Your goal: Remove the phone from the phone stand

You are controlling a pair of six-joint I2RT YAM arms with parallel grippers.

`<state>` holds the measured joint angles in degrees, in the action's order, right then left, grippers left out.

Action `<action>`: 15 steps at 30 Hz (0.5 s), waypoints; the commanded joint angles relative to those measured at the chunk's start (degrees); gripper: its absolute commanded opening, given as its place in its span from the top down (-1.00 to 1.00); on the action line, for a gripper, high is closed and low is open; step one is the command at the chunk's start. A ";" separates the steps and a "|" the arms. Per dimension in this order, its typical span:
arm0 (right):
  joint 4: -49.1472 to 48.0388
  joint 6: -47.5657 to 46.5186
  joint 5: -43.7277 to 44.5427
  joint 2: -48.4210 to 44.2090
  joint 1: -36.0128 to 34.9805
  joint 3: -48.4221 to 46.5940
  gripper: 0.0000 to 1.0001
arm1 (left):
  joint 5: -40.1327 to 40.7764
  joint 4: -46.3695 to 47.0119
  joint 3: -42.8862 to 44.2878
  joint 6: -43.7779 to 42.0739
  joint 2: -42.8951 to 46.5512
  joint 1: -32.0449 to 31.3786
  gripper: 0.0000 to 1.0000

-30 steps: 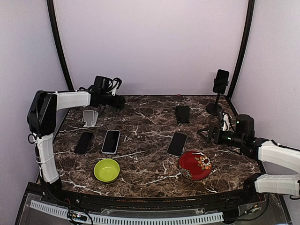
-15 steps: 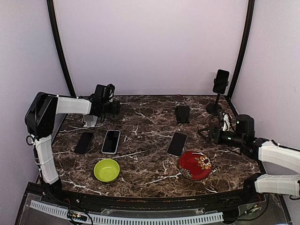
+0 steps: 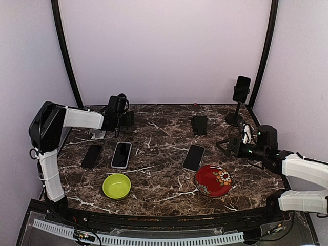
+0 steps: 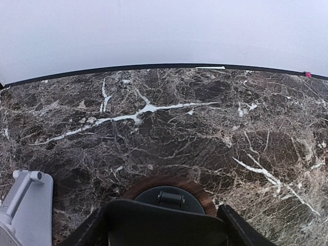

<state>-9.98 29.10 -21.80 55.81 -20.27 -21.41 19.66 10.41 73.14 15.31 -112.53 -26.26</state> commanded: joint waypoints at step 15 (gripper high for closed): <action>1.02 -0.34 2.24 -0.01 -0.22 -3.25 -0.99 | 3.45 2.22 -1.51 3.32 -1.90 -1.58 -0.31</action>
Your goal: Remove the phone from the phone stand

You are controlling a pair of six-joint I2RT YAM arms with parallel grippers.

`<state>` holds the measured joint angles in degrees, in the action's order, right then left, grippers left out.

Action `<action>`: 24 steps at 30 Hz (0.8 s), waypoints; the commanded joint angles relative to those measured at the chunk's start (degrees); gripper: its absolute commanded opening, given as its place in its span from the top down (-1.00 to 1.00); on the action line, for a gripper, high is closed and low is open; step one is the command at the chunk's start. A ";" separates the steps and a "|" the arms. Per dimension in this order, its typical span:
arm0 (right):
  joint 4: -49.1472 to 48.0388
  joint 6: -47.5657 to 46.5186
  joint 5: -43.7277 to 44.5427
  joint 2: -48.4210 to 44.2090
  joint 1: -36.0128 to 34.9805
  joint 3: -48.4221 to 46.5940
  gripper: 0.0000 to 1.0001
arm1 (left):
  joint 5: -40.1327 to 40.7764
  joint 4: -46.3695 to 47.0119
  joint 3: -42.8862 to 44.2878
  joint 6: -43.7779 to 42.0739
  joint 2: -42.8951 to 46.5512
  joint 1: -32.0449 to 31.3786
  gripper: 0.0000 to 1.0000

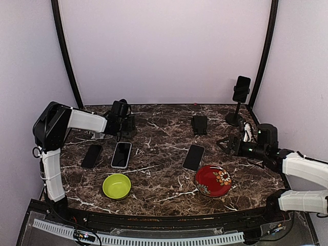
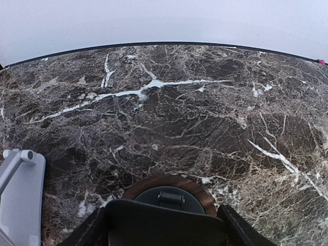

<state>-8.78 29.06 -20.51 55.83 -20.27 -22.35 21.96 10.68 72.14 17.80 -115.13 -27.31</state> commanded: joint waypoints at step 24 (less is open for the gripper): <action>9.39 -3.65 9.62 -1.72 -0.25 -12.38 -0.99 | -1.39 -4.91 -1.72 -5.43 16.10 -1.24 -0.98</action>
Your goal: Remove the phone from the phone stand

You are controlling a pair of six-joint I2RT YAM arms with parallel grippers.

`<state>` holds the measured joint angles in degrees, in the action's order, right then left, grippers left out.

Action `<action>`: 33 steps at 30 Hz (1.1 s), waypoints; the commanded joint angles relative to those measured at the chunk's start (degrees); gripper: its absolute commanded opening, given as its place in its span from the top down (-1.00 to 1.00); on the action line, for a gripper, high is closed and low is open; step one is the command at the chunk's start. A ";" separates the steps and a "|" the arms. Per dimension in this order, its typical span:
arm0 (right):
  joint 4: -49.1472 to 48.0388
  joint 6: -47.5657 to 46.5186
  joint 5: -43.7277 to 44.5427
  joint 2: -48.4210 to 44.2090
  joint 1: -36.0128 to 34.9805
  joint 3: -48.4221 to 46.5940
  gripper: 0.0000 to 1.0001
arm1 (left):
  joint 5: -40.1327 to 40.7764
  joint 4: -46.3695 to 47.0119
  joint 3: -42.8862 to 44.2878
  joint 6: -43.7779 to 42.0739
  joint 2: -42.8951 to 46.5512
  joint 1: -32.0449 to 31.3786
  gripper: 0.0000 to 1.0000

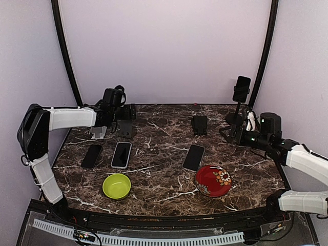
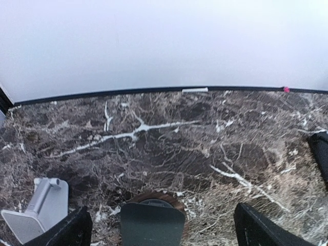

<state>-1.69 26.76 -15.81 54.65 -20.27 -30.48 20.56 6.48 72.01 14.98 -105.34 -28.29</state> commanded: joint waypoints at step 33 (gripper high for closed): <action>15.25 -3.95 25.63 28.85 13.76 -48.22 -0.99 | -6.44 3.19 -11.57 -1.57 24.40 -0.79 -0.98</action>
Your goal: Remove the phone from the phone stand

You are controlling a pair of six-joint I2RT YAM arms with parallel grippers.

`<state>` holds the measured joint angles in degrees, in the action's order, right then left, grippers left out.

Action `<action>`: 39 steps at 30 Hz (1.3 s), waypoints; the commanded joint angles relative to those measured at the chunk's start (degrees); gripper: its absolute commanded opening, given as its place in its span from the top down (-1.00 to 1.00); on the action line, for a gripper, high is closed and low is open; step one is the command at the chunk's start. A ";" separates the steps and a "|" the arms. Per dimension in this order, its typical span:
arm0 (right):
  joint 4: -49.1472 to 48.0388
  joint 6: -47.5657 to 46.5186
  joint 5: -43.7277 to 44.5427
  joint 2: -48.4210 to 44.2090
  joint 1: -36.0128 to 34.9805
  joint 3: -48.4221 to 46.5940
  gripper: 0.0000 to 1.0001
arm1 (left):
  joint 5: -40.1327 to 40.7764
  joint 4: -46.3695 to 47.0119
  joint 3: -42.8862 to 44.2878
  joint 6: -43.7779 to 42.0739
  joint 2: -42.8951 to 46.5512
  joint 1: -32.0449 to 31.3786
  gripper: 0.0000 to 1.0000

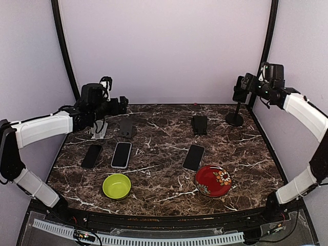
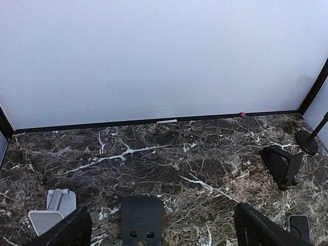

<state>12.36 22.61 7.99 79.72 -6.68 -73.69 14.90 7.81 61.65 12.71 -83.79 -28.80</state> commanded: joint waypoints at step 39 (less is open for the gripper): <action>9.07 0.10 13.40 34.46 0.16 -32.55 -0.99 | -0.74 5.23 -4.39 0.26 4.33 -0.36 -0.98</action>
<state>21.32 22.39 19.57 112.62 -6.63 -103.15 14.00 11.16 58.28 13.17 -81.84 -28.84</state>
